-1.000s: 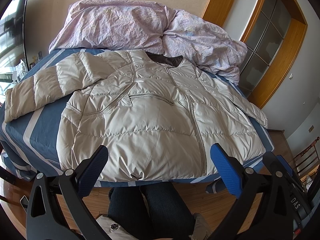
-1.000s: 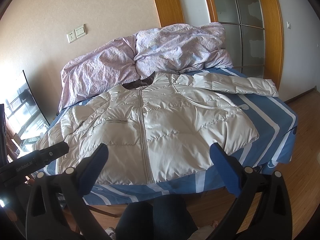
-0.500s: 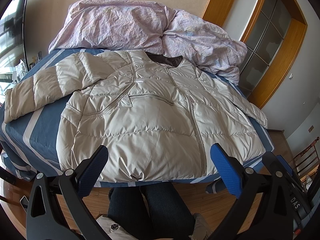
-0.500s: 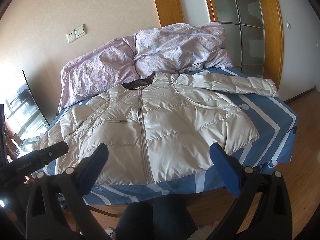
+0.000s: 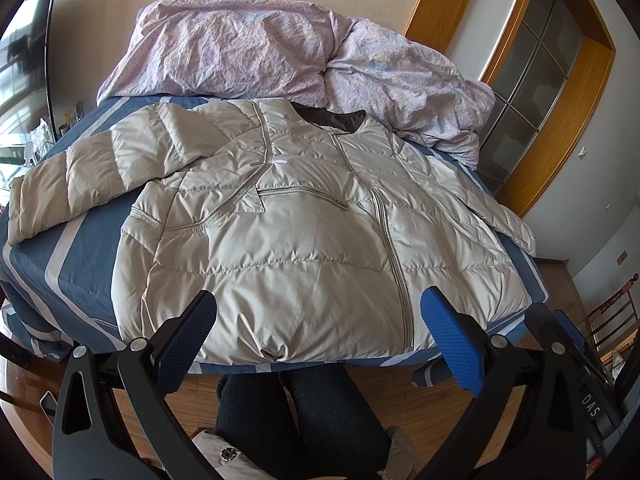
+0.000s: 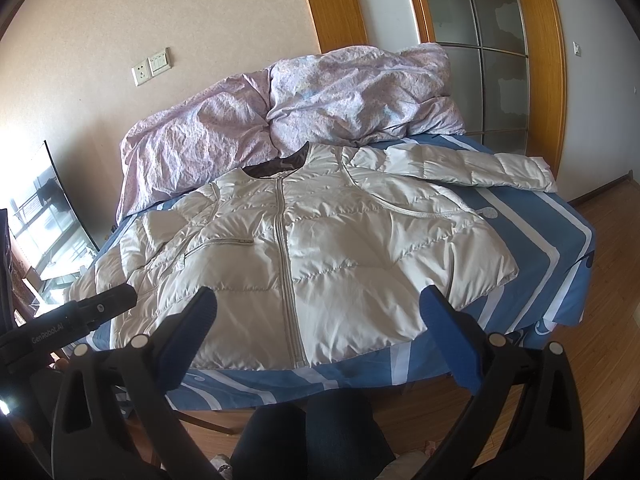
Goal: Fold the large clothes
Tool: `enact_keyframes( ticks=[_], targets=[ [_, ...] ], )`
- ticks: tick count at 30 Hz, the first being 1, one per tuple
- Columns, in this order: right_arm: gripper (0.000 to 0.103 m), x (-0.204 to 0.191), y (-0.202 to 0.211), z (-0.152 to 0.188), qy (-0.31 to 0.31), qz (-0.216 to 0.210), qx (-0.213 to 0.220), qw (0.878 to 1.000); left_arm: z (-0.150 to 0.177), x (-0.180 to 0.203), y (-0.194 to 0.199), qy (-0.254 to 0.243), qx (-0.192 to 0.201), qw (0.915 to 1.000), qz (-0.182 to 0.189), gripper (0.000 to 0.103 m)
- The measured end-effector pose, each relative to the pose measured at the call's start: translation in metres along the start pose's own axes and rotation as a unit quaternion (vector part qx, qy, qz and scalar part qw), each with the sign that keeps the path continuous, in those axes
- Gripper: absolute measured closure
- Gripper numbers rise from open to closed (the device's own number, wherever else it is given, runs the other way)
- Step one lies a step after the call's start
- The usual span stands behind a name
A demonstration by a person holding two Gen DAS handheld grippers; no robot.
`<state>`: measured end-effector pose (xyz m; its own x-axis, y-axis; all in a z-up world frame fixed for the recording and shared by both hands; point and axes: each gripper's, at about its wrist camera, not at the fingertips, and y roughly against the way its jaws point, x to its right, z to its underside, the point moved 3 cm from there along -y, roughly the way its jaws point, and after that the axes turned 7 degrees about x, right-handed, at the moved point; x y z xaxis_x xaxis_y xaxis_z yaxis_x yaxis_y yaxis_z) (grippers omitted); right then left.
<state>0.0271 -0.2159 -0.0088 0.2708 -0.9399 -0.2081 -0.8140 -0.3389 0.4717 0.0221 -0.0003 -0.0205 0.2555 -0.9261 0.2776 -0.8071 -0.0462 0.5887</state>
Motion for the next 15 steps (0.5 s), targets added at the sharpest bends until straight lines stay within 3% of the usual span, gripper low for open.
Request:
enact_keyframes(
  ticks=[15],
  targets=[
    [0.002,0.004,-0.01,-0.003,-0.004,0.004,-0.004,1.0,0.0,0.0,-0.001,0.0,-0.001,1.0,-0.001,0.001]
  ],
)
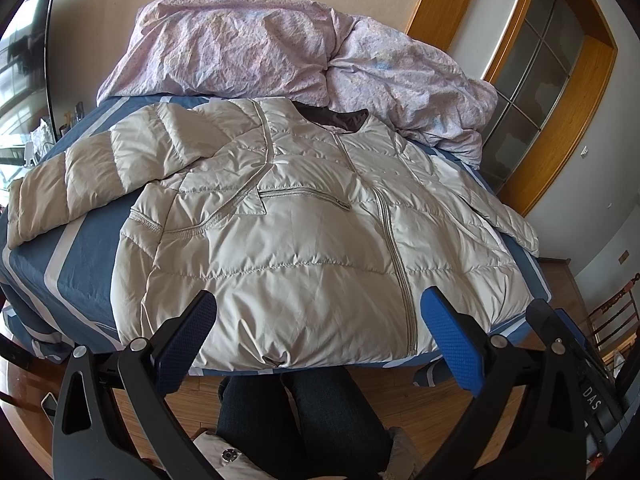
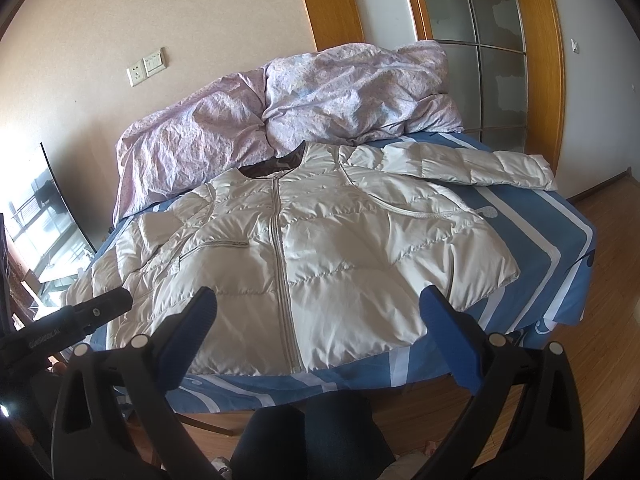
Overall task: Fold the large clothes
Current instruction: 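Grasp the jacket sleeve cuff with the right gripper and lift it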
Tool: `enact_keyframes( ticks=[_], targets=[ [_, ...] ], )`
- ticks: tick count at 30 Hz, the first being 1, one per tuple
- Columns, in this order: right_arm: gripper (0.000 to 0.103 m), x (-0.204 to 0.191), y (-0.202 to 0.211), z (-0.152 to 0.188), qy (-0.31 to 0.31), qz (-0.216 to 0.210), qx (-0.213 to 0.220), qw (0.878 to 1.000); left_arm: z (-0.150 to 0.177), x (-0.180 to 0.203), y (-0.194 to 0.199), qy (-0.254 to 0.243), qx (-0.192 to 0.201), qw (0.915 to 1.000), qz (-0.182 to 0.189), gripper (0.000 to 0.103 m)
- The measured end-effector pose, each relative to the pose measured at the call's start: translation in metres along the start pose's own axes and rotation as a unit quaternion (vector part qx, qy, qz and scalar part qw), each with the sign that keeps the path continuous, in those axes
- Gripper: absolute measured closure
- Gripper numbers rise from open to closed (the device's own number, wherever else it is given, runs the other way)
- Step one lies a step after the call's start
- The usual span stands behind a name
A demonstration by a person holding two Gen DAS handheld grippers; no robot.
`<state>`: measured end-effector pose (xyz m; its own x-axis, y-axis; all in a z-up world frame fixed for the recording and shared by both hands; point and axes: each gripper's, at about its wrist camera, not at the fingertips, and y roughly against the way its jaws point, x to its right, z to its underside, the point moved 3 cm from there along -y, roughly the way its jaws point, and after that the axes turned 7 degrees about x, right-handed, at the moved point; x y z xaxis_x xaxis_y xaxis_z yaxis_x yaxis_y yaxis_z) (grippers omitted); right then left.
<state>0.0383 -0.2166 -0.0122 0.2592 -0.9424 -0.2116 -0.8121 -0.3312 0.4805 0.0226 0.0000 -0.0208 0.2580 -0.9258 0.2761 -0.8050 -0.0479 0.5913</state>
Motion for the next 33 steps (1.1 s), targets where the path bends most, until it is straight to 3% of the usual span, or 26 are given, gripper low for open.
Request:
enact_keyframes(
  ticks=[6,12,18,23,25,27,33],
  targets=[
    [0.002,0.016,-0.03,-0.01,-0.022,0.009,-0.009,1.0,-0.009,-0.011,-0.032,0.003,-0.007,0.9999,-0.009,0.001],
    [0.002,0.049,-0.077,-0.026,-0.06,-0.023,-0.007,0.998,-0.021,-0.022,-0.066,0.012,-0.026,0.9996,-0.006,0.001],
    [0.002,0.114,-0.131,-0.055,-0.129,0.018,-0.039,0.991,-0.035,-0.031,-0.101,0.027,-0.052,0.9978,0.03,0.001],
    [0.002,0.205,-0.181,-0.077,-0.262,0.067,-0.059,0.961,-0.047,-0.03,-0.124,0.012,-0.06,0.9971,0.045,0.001],
    [0.018,0.244,-0.203,-0.081,-0.325,0.072,-0.072,0.94,-0.052,-0.029,-0.132,0.007,-0.064,0.9966,0.051,0.001],
    [0.028,0.282,-0.221,-0.083,-0.38,0.081,-0.08,0.918,-0.056,-0.03,-0.139,0.01,-0.068,0.9956,0.063,0.001],
    [0.047,0.363,-0.244,-0.077,-0.483,0.117,-0.062,0.866,-0.066,-0.032,-0.153,0.016,-0.052,0.9969,0.058,0.001]
  ],
)
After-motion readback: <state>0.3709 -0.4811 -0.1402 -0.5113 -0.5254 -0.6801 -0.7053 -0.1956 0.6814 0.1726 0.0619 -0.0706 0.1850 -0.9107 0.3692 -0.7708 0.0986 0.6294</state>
